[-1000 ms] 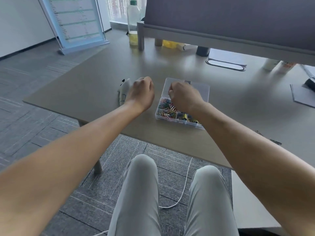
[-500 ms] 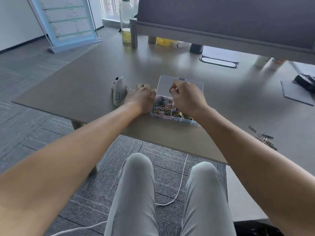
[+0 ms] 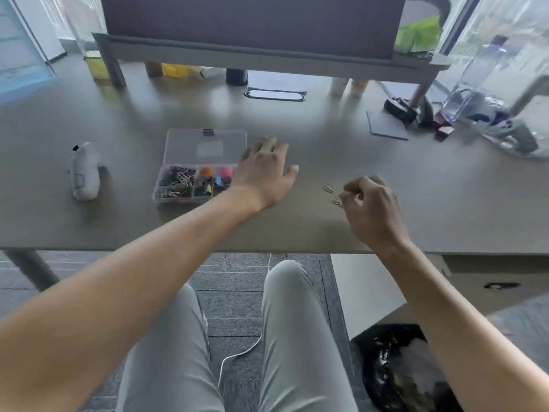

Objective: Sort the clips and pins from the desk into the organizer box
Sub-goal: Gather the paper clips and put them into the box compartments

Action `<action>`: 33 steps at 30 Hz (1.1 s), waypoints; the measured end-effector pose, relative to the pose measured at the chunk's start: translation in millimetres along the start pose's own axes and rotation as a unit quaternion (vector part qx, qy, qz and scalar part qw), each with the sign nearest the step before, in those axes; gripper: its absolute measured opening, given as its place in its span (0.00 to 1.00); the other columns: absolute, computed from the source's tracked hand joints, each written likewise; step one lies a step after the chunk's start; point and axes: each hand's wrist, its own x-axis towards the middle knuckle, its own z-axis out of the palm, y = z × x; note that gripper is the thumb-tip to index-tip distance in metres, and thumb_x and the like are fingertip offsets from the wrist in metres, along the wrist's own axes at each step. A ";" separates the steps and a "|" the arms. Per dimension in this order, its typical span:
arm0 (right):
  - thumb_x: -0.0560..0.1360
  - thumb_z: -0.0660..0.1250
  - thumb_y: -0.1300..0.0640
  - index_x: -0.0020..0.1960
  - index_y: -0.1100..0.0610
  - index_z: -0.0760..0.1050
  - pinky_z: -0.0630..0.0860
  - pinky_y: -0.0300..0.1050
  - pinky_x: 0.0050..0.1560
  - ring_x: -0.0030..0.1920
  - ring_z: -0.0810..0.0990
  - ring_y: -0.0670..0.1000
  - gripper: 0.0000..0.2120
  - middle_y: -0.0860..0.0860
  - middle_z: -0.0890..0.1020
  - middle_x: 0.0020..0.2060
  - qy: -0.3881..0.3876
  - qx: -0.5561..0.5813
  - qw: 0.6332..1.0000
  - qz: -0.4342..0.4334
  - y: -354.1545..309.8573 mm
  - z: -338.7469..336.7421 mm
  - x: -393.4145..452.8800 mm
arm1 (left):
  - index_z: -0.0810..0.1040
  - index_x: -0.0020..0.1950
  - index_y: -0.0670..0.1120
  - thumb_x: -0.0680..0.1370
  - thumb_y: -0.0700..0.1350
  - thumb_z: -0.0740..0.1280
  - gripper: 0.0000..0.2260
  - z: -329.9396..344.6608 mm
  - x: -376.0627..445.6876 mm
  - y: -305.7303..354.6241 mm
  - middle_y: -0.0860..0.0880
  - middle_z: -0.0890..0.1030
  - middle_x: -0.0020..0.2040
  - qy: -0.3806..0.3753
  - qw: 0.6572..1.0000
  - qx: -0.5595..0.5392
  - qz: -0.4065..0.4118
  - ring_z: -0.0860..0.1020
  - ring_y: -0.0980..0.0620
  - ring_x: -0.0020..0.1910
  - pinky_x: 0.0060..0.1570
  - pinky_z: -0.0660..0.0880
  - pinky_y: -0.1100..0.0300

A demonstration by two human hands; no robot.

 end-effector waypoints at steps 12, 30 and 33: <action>0.69 0.70 0.28 0.73 0.48 0.75 0.69 0.53 0.68 0.62 0.76 0.54 0.38 0.48 0.75 0.56 -0.119 -0.041 0.992 -0.010 63.4 -30.2 -1.3 | 0.79 0.65 0.47 0.76 0.48 0.65 0.18 51.6 0.1 62.8 0.43 0.75 0.59 -0.085 0.996 -0.025 -0.005 0.72 0.42 0.61 0.63 0.71 0.50; 0.71 0.78 0.42 0.61 0.46 0.84 0.78 0.43 0.50 0.43 0.78 0.46 0.19 0.44 0.77 0.49 -0.150 0.080 0.976 -0.136 88.8 -18.6 46.6 | 0.83 0.60 0.52 0.72 0.53 0.74 0.18 75.9 -4.3 63.6 0.51 0.76 0.50 0.004 0.991 -0.128 -0.049 0.76 0.47 0.55 0.61 0.72 0.52; 0.73 0.79 0.48 0.55 0.46 0.87 0.76 0.41 0.45 0.40 0.78 0.45 0.12 0.43 0.78 0.46 -0.137 0.112 0.972 -0.156 88.2 -12.5 50.5 | 0.85 0.55 0.53 0.71 0.52 0.75 0.14 75.7 -2.9 62.5 0.52 0.76 0.46 0.007 0.987 -0.155 -0.033 0.77 0.49 0.50 0.57 0.74 0.51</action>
